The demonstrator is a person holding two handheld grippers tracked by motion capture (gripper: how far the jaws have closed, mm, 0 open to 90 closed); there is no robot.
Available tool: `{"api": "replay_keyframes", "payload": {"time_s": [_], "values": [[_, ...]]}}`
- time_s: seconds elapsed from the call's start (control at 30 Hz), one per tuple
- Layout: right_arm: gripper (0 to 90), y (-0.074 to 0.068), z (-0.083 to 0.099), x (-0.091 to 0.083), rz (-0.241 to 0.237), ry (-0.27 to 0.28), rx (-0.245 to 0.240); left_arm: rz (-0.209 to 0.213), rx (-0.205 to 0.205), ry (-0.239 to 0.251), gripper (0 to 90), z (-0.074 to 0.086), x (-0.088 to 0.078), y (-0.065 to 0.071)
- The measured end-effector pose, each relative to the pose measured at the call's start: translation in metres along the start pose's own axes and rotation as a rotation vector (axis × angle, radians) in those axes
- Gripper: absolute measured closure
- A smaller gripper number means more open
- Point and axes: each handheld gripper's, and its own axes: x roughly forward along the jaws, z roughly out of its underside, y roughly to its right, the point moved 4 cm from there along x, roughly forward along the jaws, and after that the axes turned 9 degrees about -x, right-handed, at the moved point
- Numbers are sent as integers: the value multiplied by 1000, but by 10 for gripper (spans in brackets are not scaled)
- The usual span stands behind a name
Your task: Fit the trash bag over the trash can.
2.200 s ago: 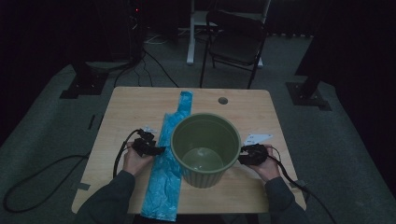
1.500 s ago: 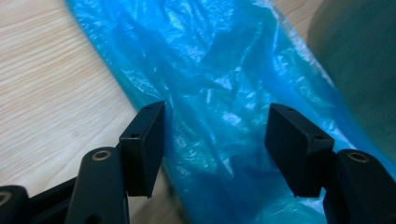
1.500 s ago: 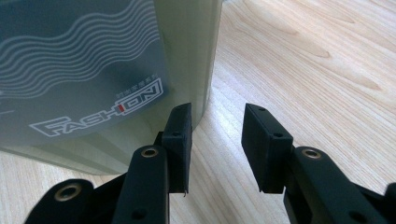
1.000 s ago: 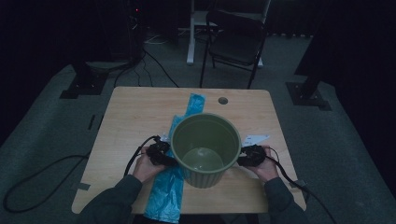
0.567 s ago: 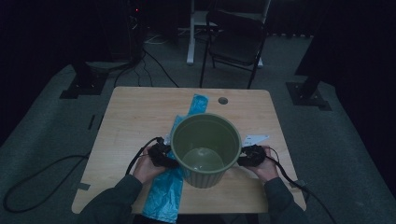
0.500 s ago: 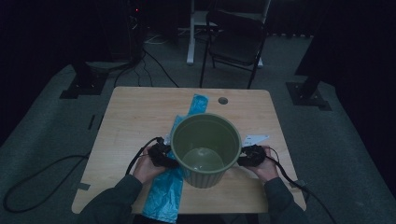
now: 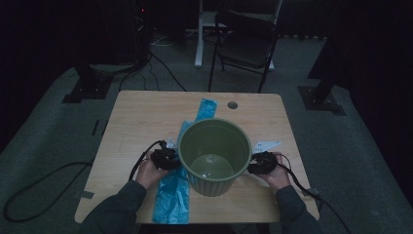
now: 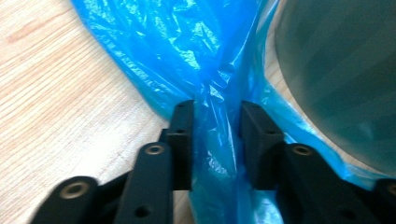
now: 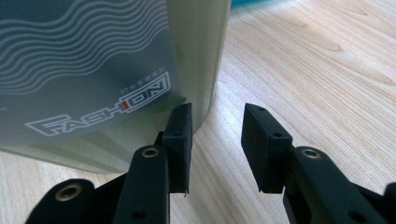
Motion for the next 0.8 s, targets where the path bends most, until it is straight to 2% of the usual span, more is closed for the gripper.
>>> {"api": "replay_keyframes", "payload": {"time_s": [0.2, 0.33, 0.57, 0.63, 0.73, 0.8], "values": [[635, 0, 0, 0, 0, -1, -1, 2, 3, -7, 822, 0, -1, -3], [635, -1, 0, 0, -1, -1, -1, 13, 12, -11, 858, 0, -1, -5], [636, -1, 0, -1, -1, -1, 0, 58, 23, -1, 875, 1, -1, -11], [636, -1, 0, -1, -2, 0, 0, 87, 31, 1, 876, 2, -2, -14], [635, -1, 0, -1, -3, 0, 0, 95, 40, -5, 878, 3, -3, -15], [636, -1, 0, -1, -4, 1, -1, 85, 56, -9, 879, 3, -3, -17]]}}
